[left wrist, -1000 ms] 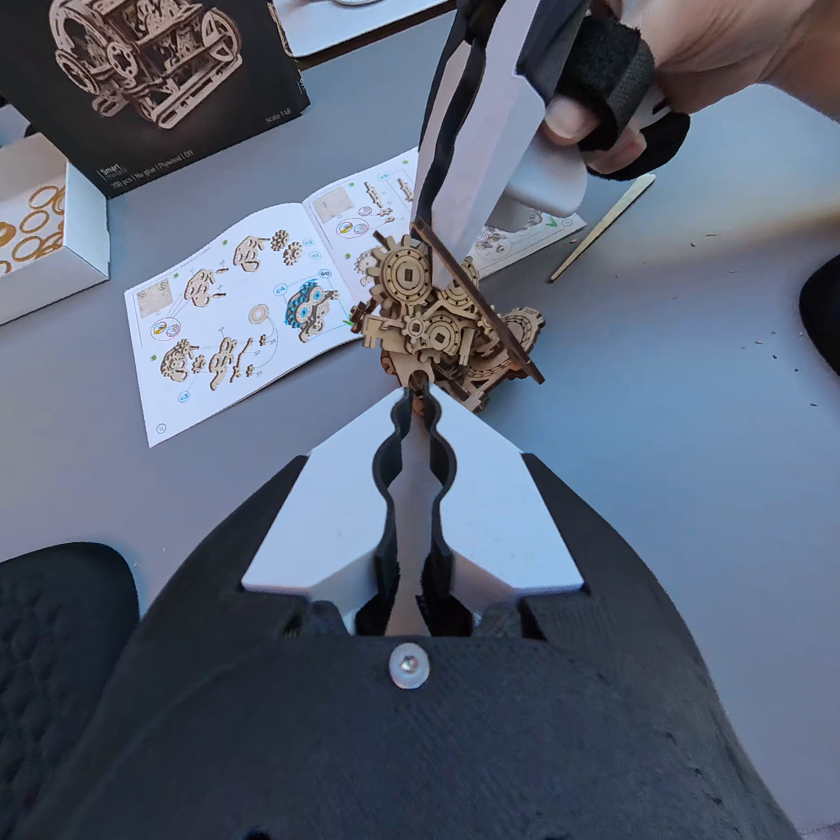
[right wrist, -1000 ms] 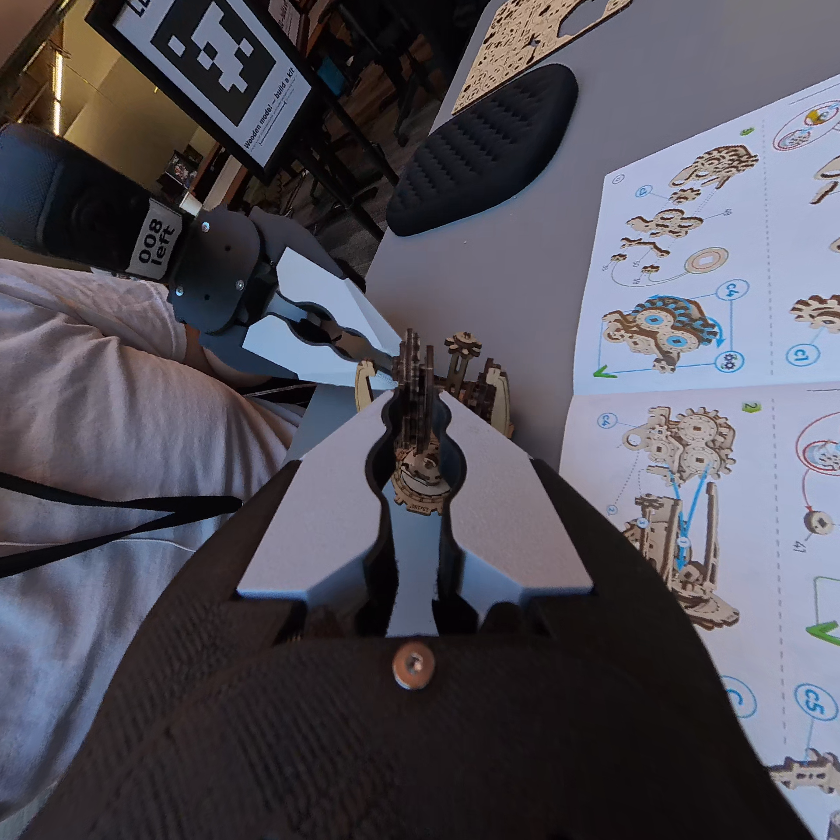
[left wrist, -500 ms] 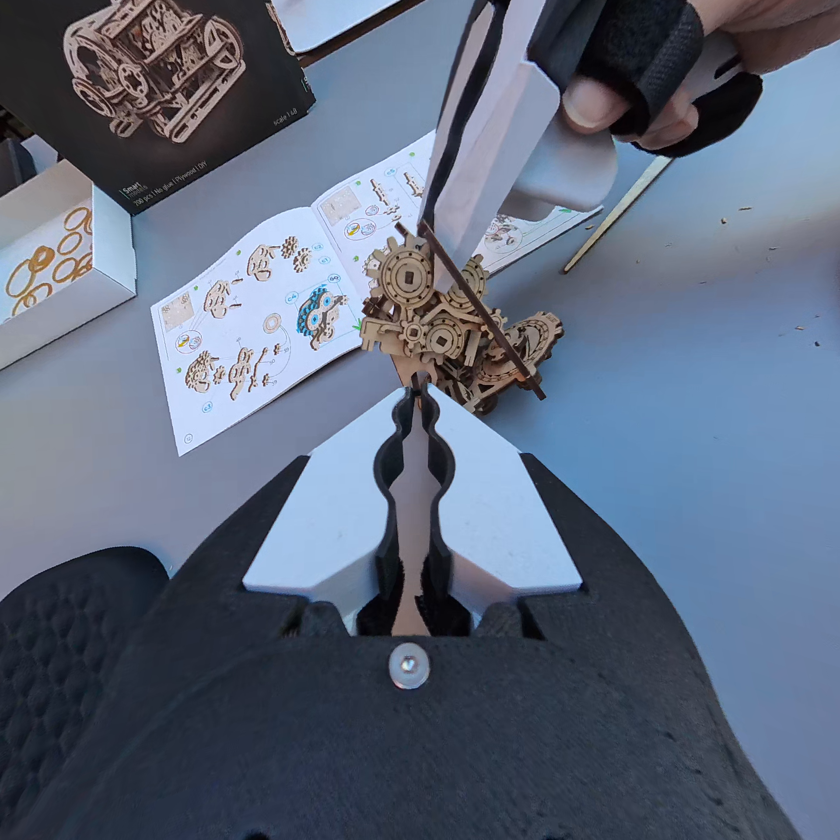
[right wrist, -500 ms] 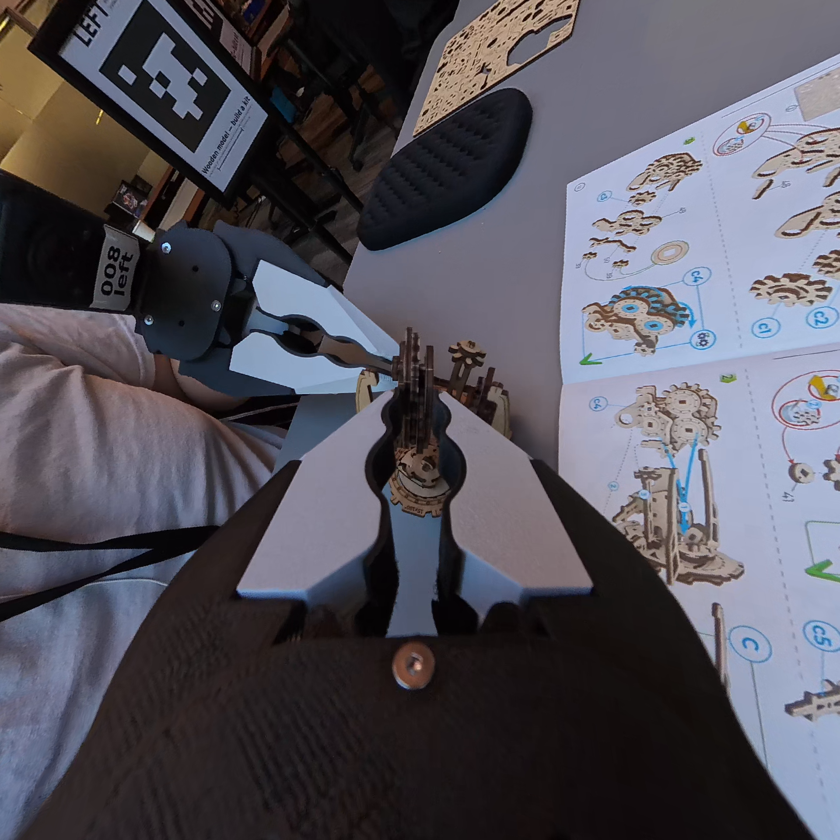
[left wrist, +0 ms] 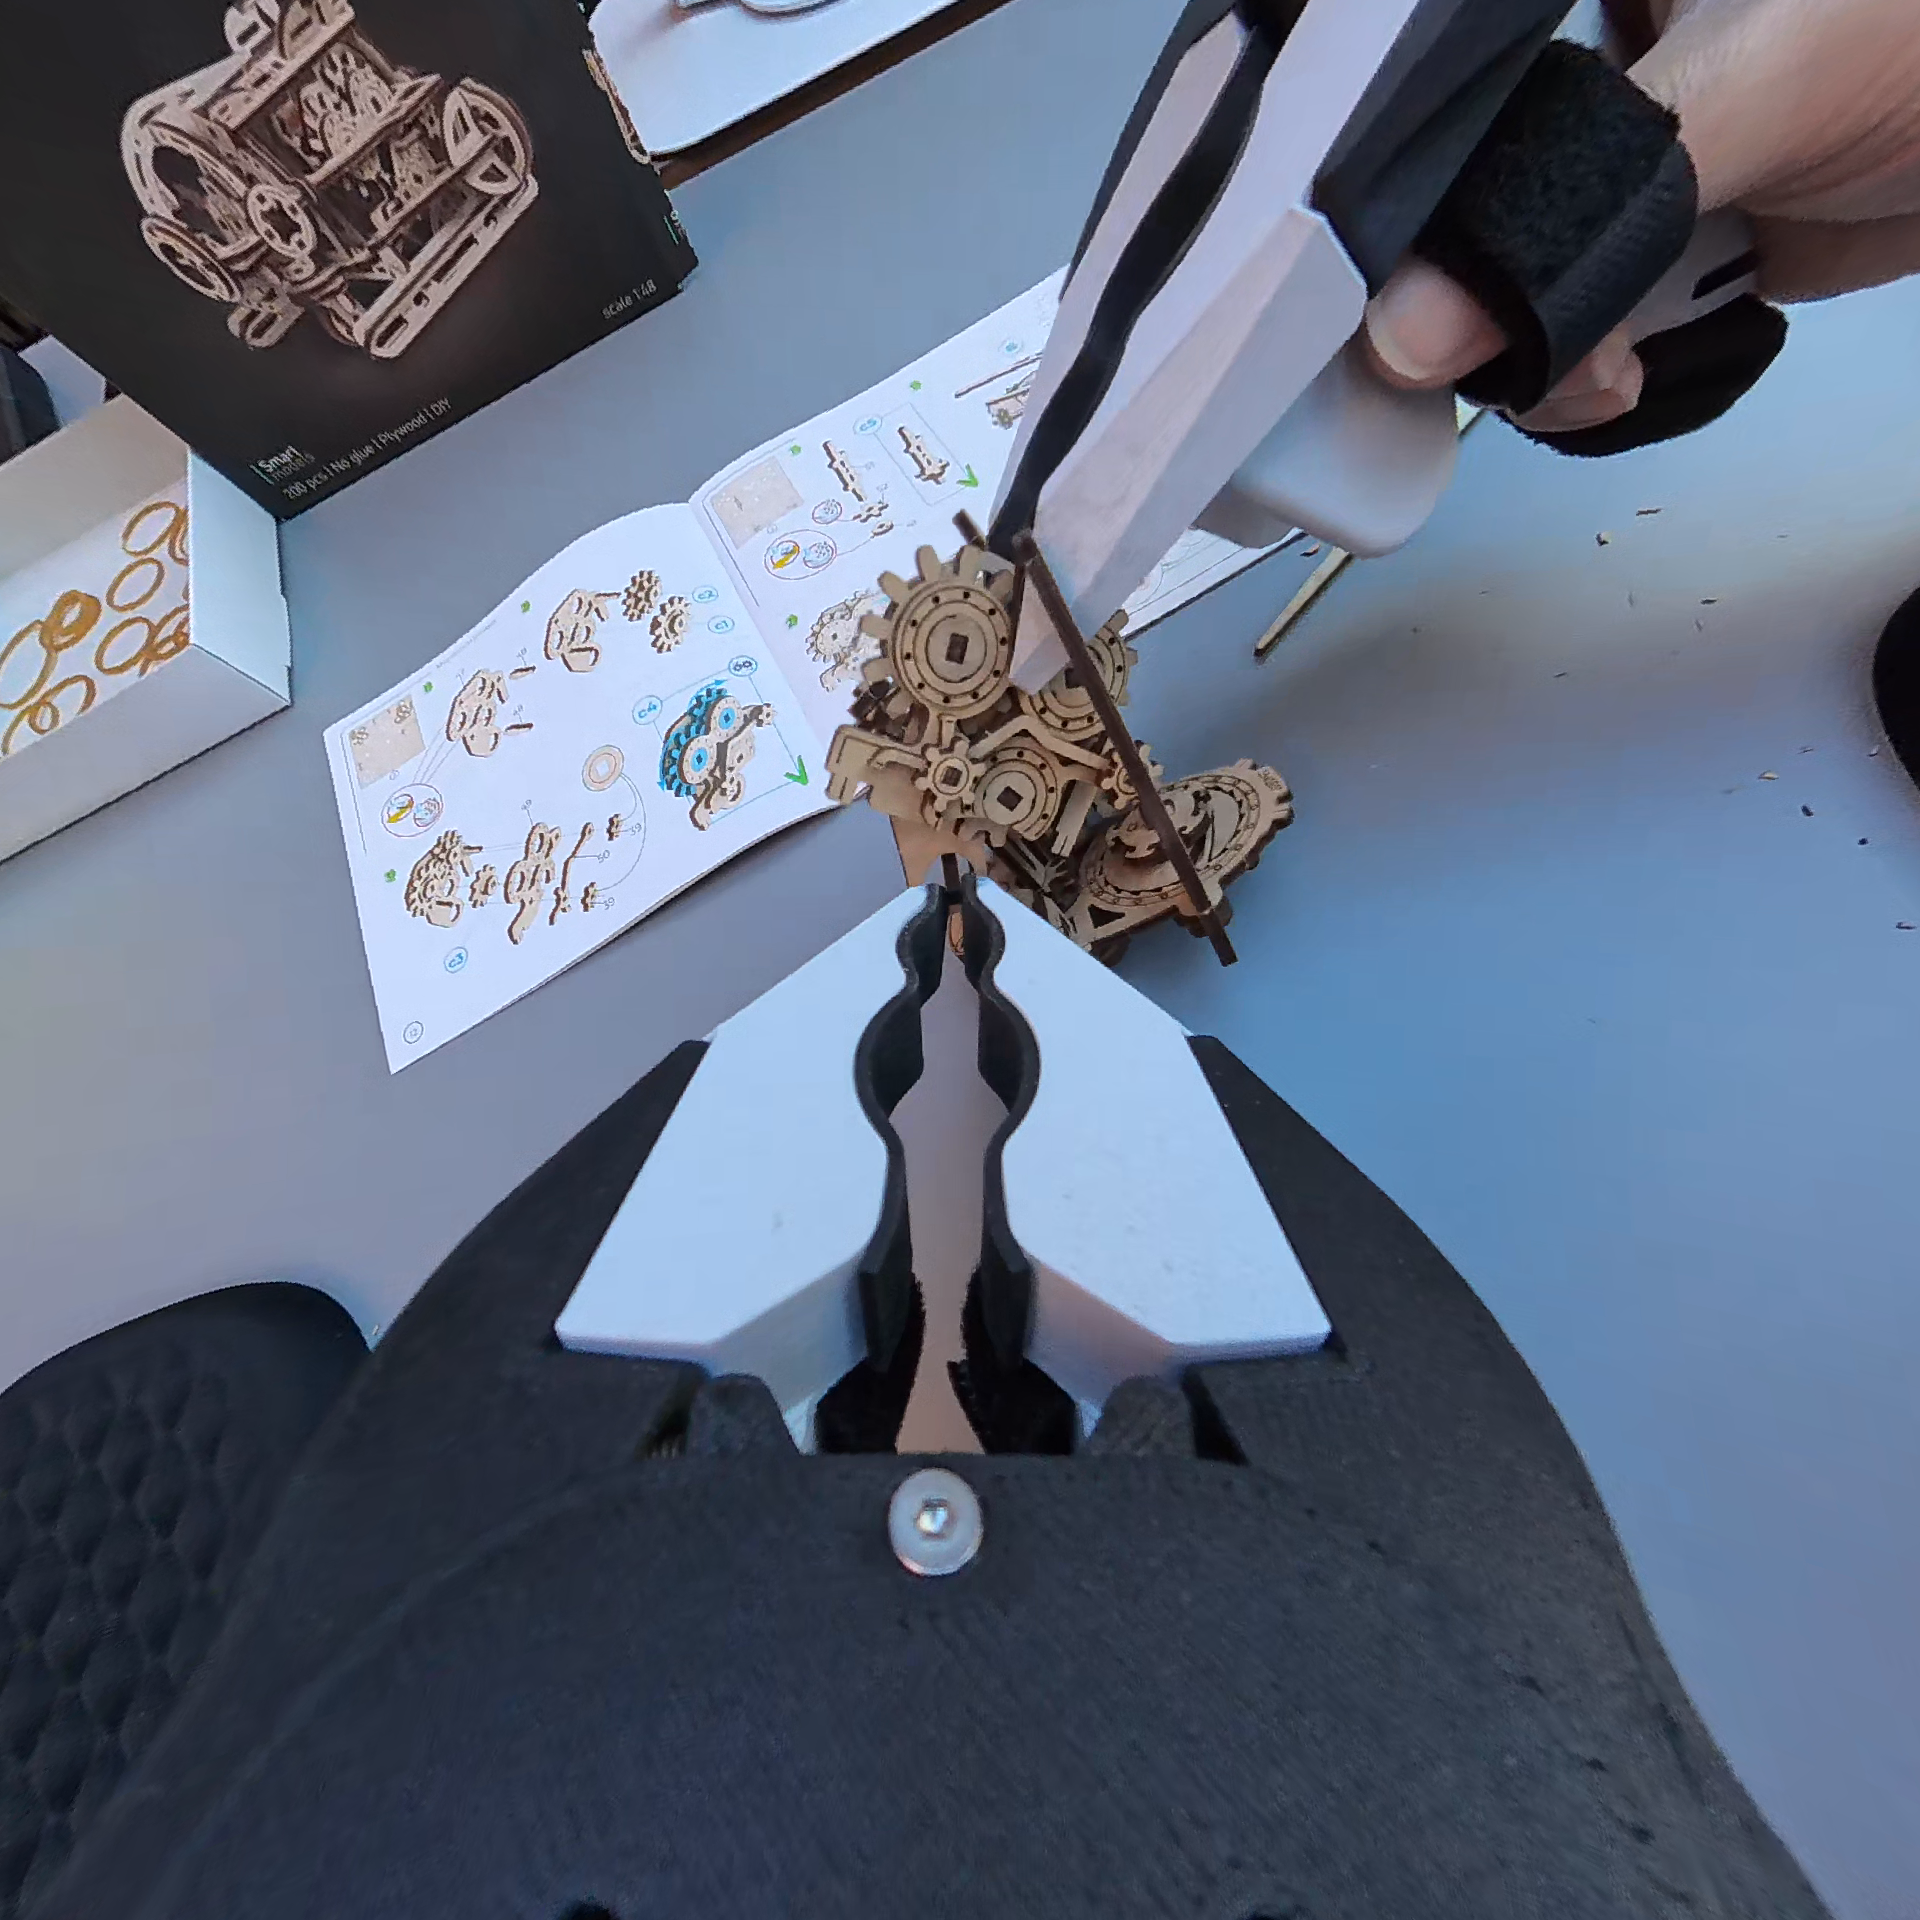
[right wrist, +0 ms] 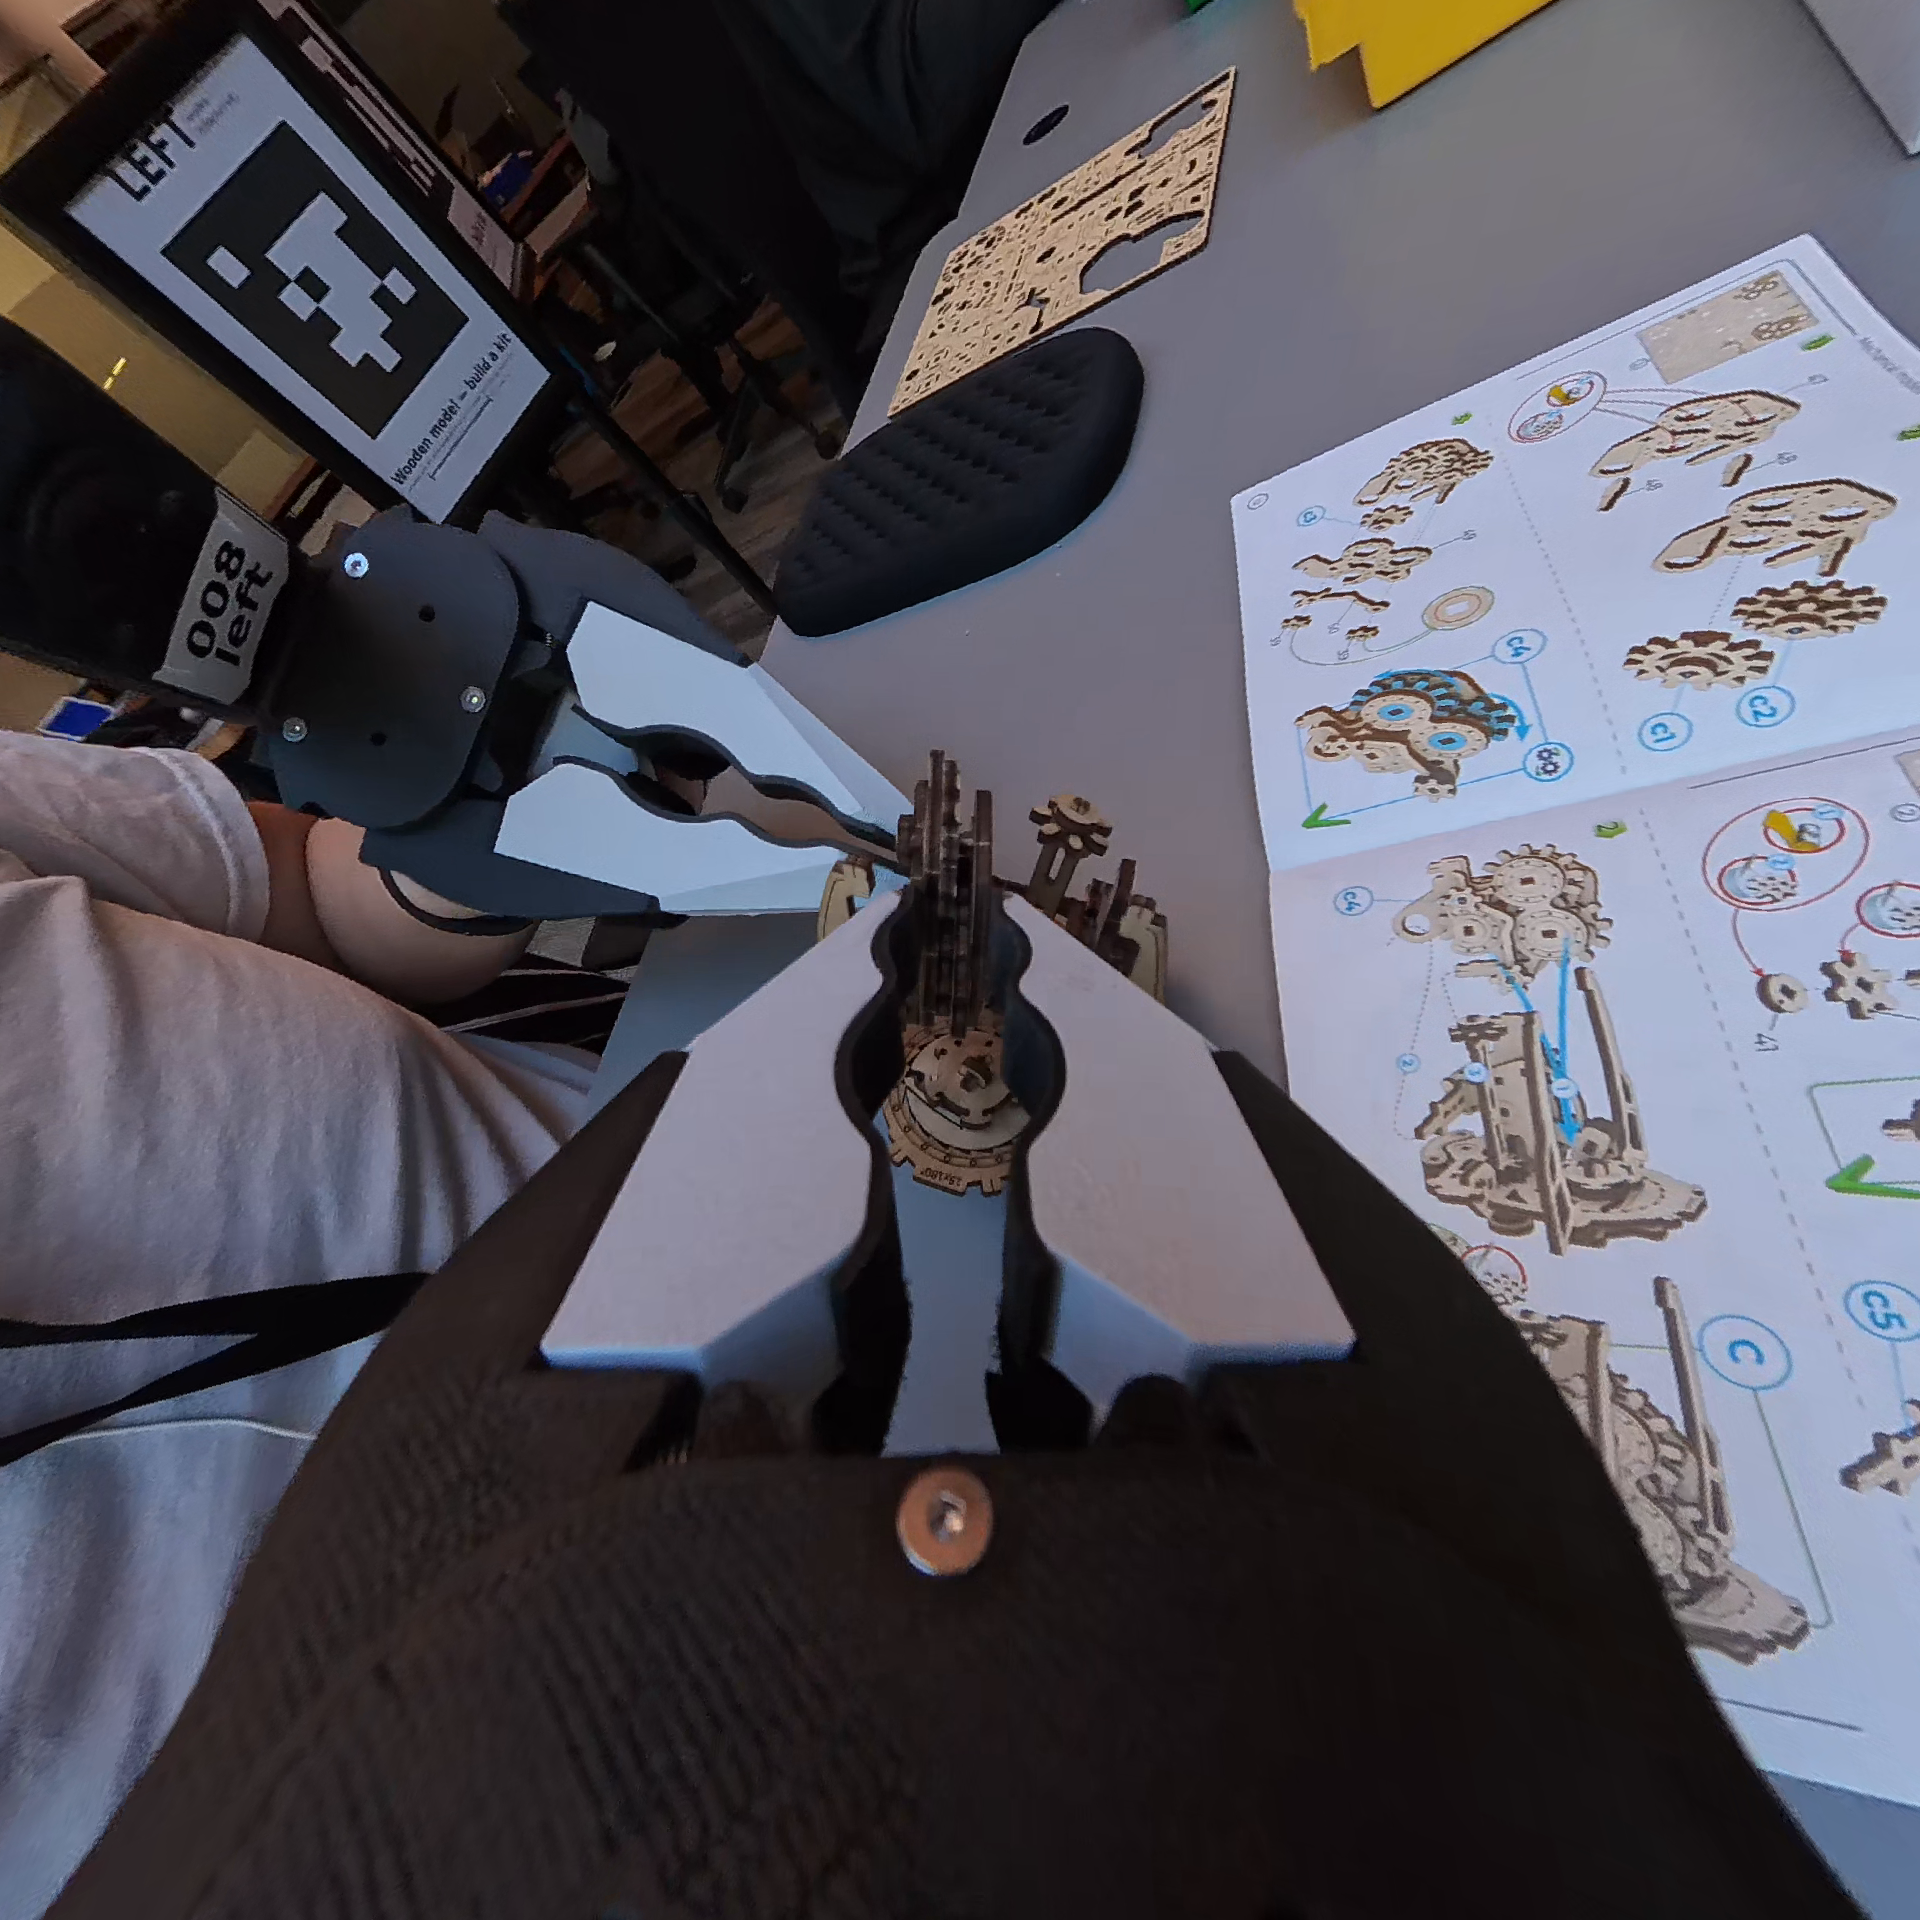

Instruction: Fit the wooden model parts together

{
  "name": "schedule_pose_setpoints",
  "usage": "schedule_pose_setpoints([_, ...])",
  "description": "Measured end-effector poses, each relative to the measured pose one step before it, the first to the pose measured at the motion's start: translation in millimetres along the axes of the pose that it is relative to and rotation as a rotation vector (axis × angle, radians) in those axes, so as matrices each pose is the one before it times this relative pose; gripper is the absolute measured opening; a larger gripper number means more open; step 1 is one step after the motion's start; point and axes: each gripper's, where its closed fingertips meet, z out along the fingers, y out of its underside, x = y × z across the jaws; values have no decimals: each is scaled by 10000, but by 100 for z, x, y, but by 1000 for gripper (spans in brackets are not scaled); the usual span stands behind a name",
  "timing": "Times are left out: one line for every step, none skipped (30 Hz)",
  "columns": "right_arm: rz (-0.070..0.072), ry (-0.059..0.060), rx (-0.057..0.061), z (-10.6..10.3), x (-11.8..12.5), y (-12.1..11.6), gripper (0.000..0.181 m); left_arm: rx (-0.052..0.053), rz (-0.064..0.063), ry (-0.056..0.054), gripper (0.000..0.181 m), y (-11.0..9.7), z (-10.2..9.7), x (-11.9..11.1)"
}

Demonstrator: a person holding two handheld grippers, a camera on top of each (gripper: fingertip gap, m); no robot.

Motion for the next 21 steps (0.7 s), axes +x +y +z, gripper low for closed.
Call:
schedule_pose_setpoints([-67, 88, 72, -63, -22, -10, 10, 0, 13, -15, 1, 3, 21, -10])
schedule_pose_setpoints([-30, 64, 55, -51, -6, -23, 10, -23, 8, -11, 1, 46, 46, -10])
schedule_pose_setpoints([-25, 37, 36, -42, 35, -73, 10, -14, 4, -17, 1, 43, 29, -31])
schedule_pose_setpoints([13, -3, 24, -26, 24, -63, 10, 34, -6, -33, 1, -10, -19, -58])
schedule_pose_setpoints([52, -27, -2, -4, 27, -11, 10, 38, -19, -25, 1, -14, -24, -67])
schedule_pose_setpoints([48, -18, 13, -12, 53, 21, 10, 23, -31, 3, 1, 28, -10, -25])
schedule_pose_setpoints([59, -20, -12, 19, 41, 73, 10, 9, -48, 26, 1, 53, 15, -4])
schedule_pose_setpoints([32, -9, -1, 30, 36, 42, 10, 6, -61, 24, 1, 51, 28, -11])
schedule_pose_setpoints([14, 4, -12, 21, 40, 24, 10, 20, -55, 14, 1, 17, -3, -11])
schedule_pose_setpoints([29, 18, -36, 11, 52, 54, 10, 22, -31, 11, 1, -1, -6, -14])
schedule_pose_setpoints([51, -1, -57, -9, 31, 83, 10, 14, -9, 17, 1, -13, 8, 11])
schedule_pose_setpoints([45, -5, -57, 7, 29, 88, 10, 9, 10, 10, 1, -19, 29, 14])
schedule_pose_setpoints([31, 16, 21, -9, 49, -26, 10, 4, 33, -13, 1, -18, 42, -6])
schedule_pose_setpoints([81, 5, 14, -6, 47, -1, 10, -7, 47, -16, 1, -7, 50, -1])
schedule_pose_setpoints([80, 6, -11, -24, 54, 17, 10, -11, 41, -7, 1, -9, 41, 13])
schedule_pose_setpoints([77, 1, -23, -29, 60, 23, 10, -8, 36, 5, 1, -14, 43, 33])
schedule_pose_setpoints([81, -13, 5, -41, 20, -15, 10, 4, 39, 21, 1, -36, 9, 44])
schedule_pose_setpoints([37, -17, 37, -44, 6, -59, 10, 8, 51, 5, 1, -36, 18, 26])
schedule_pose_setpoints([24, -3, -7, -12, 13, 14, 10, 0, 50, -14, 1, 4, 7, -1])
schedule_pose_setpoints([1, 8, -19, 3, 10, 31, 10, -14, 21, 11, 1, 47, 6, -1])
schedule_pose_setpoints([14, 8, -27, 37, 17, 52, 10, -32, -32, 44, 1, 83, -24, 3])
